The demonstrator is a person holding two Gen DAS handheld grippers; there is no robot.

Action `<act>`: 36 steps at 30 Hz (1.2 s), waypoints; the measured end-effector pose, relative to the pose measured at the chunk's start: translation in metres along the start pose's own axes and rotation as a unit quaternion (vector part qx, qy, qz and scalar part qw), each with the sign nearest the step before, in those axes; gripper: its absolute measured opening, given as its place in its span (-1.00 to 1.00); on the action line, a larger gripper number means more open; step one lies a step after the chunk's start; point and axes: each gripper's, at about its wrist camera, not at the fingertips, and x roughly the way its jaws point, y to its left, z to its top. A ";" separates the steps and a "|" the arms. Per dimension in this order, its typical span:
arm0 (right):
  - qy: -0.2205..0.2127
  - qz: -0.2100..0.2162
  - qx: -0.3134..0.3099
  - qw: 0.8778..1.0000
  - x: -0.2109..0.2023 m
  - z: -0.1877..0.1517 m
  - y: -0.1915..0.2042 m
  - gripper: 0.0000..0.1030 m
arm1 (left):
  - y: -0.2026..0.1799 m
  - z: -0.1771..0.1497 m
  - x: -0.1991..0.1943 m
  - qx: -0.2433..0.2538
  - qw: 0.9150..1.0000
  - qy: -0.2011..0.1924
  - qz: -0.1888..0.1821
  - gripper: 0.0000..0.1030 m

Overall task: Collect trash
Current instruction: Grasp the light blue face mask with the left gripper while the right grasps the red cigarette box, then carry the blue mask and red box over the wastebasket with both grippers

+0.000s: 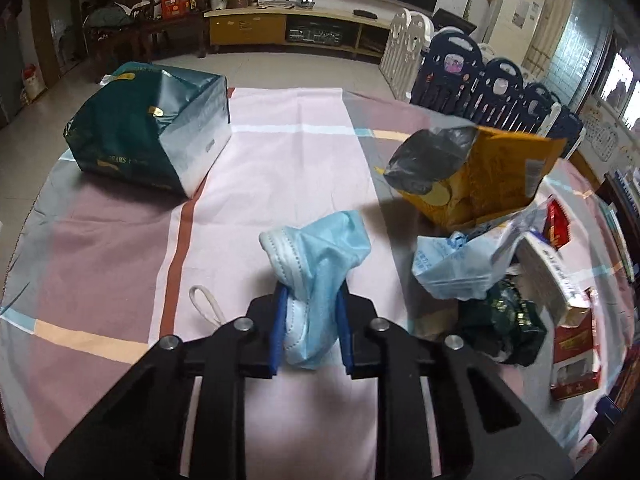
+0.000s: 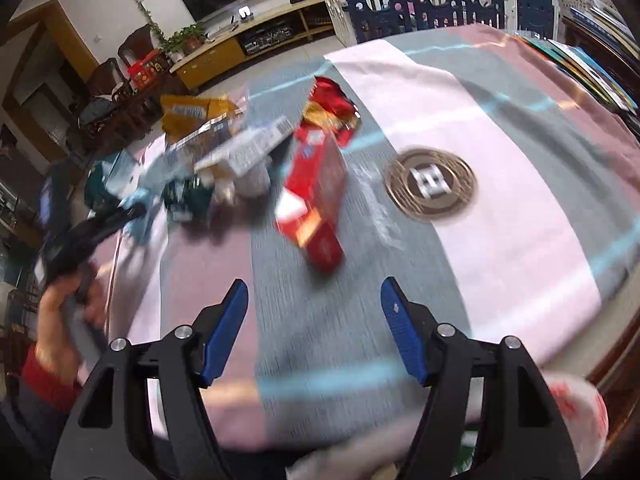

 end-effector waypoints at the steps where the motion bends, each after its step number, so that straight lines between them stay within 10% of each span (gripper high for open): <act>1: -0.004 -0.006 0.003 1.000 0.010 0.009 0.005 0.47 | 0.005 -0.003 -0.013 -0.016 1.000 -0.010 -0.012 -0.59; 5: 0.000 -0.048 -0.033 0.998 0.042 0.029 0.029 0.46 | 0.010 -0.021 -0.052 -0.031 0.998 -0.039 -0.042 -0.59; 9: 0.026 -0.084 -0.067 0.994 0.057 0.024 0.033 -0.42 | 0.002 -0.044 -0.075 -0.014 0.998 -0.045 -0.044 -0.59; 23: -0.038 0.000 -0.035 0.999 -0.090 -0.067 0.013 -0.43 | 0.007 -0.136 -0.174 -0.013 0.996 -0.068 -0.058 -0.61; 36: -0.088 0.016 -0.074 0.993 -0.166 -0.093 0.051 -0.43 | 0.011 -0.155 -0.267 0.014 0.990 -0.125 -0.064 -0.61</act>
